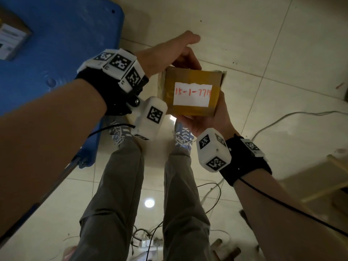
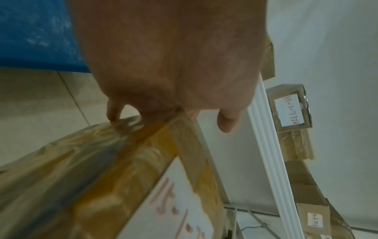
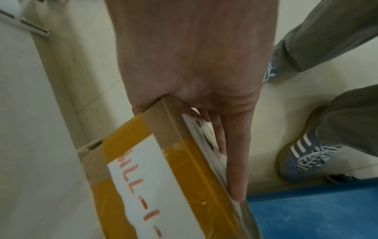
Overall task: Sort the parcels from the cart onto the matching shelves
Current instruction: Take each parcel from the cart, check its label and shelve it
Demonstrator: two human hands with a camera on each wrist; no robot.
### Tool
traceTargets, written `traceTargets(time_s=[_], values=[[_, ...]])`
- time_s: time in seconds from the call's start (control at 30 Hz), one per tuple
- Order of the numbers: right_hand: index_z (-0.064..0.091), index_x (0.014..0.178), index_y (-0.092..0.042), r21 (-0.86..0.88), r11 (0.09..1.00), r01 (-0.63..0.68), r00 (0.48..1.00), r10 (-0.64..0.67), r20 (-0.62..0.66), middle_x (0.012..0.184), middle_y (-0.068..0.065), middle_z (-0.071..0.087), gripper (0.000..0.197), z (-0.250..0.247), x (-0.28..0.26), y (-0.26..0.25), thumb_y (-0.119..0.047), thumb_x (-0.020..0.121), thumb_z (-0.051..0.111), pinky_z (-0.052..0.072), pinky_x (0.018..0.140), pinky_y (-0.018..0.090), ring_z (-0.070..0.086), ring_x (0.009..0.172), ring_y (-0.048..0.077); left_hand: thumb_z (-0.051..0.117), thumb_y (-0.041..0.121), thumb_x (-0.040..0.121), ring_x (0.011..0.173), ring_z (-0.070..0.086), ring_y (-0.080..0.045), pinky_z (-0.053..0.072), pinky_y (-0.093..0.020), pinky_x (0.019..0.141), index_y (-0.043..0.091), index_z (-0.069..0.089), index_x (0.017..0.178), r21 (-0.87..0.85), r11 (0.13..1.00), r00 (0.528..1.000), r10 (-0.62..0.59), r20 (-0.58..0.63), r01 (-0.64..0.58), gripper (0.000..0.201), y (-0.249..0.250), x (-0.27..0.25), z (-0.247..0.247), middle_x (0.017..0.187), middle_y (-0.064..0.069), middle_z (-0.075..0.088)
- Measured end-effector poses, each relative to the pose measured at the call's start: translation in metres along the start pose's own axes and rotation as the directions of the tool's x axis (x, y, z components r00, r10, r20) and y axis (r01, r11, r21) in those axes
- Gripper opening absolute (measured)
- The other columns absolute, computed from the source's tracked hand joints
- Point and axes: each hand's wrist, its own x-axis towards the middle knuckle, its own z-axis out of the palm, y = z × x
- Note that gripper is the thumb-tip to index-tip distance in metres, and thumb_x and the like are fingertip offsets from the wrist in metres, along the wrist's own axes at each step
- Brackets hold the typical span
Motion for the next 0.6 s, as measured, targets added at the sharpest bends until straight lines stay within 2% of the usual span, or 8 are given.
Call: traceTargets(time_s=[0.03,0.1,0.2,0.27,0.33,0.4,0.5,0.6], values=[[0.054,0.141,-0.007,-0.001,1.0,0.01,1.0,-0.01,0.002,0.117,0.021,0.072,0.075,-0.001,-0.002,0.001,-0.067,0.098,0.038,0.049,0.103,0.058,0.073,0.1,0.038,0.021,0.053,0.103,0.1,0.066,-0.01,0.036,-0.026,0.081,0.019,0.075,0.105,0.006,1.0,1.0,0.0,0.0,0.0,0.064,0.001,0.0,0.002,0.102,0.005,0.075],[0.053,0.143,-0.009,-0.003,1.0,0.014,1.0,-0.014,0.001,0.124,0.021,0.069,0.077,-0.006,-0.007,0.001,-0.068,0.096,0.04,0.059,0.088,0.053,0.069,0.109,0.04,0.021,0.055,0.102,0.098,0.065,-0.008,0.035,-0.028,0.081,0.021,0.076,0.102,0.018,1.0,1.0,-0.009,-0.003,0.009,0.065,0.003,-0.001,0.007,0.1,0.008,0.075],[0.058,0.135,-0.008,0.025,0.999,-0.043,0.999,0.043,0.02,0.115,0.021,0.071,0.074,-0.014,-0.02,0.0,-0.064,0.088,0.048,0.064,0.069,0.045,0.074,0.093,0.036,0.022,0.057,0.101,0.104,0.062,-0.005,0.03,-0.039,0.097,0.025,0.078,0.096,0.051,0.999,1.0,-0.016,0.019,0.015,0.065,0.005,-0.004,0.013,0.103,0.013,0.074],[0.063,0.126,-0.011,0.0,0.998,-0.058,0.998,0.058,-0.005,0.113,0.019,0.073,0.072,-0.019,-0.03,-0.004,-0.062,0.076,0.056,0.064,0.073,0.045,0.074,0.097,0.035,0.023,0.058,0.1,0.111,0.059,-0.003,0.025,-0.046,0.105,0.027,0.079,0.093,0.079,0.997,0.999,-0.012,0.047,0.008,0.064,0.01,-0.009,0.016,0.11,0.017,0.072],[0.064,0.128,-0.013,-0.059,0.997,-0.047,0.997,0.044,-0.062,0.119,0.018,0.072,0.069,-0.023,-0.039,-0.01,-0.063,0.082,0.054,0.061,0.085,0.047,0.068,0.112,0.035,0.025,0.057,0.1,0.112,0.058,-0.002,0.025,-0.044,0.104,0.027,0.079,0.096,0.114,0.993,0.998,-0.001,0.07,-0.007,0.061,0.02,-0.017,0.021,0.113,0.018,0.071],[0.061,0.134,-0.015,-0.105,0.993,-0.045,0.993,0.033,-0.114,0.125,0.018,0.07,0.07,-0.021,-0.051,-0.02,-0.067,0.089,0.049,0.058,0.09,0.049,0.065,0.119,0.036,0.026,0.054,0.102,0.105,0.056,0.002,0.023,-0.035,0.098,0.024,0.077,0.101,0.174,0.984,0.997,0.014,0.076,-0.027,0.059,0.035,-0.026,0.028,0.115,0.016,0.069],[0.067,0.124,-0.016,-0.152,0.988,-0.017,0.992,-0.003,-0.128,0.112,0.017,0.075,0.073,-0.01,-0.073,-0.041,-0.075,0.089,0.043,0.059,0.084,0.049,0.074,0.101,0.036,0.028,0.053,0.103,0.104,0.054,-0.004,0.024,-0.031,0.093,0.023,0.076,0.106,0.298,0.951,0.994,0.055,0.095,-0.081,0.057,0.063,-0.036,0.039,0.123,0.009,0.065],[0.071,0.104,-0.017,-0.171,0.984,0.049,0.995,-0.062,-0.073,0.093,0.017,0.077,0.072,0.0,-0.1,-0.07,-0.078,0.089,0.037,0.06,0.076,0.045,0.076,0.074,0.031,0.034,0.055,0.101,0.098,0.059,-0.007,0.034,-0.028,0.087,0.025,0.076,0.107,0.348,0.928,0.99,0.106,0.088,-0.13,0.052,0.103,-0.05,0.048,0.112,0.008,0.067]])
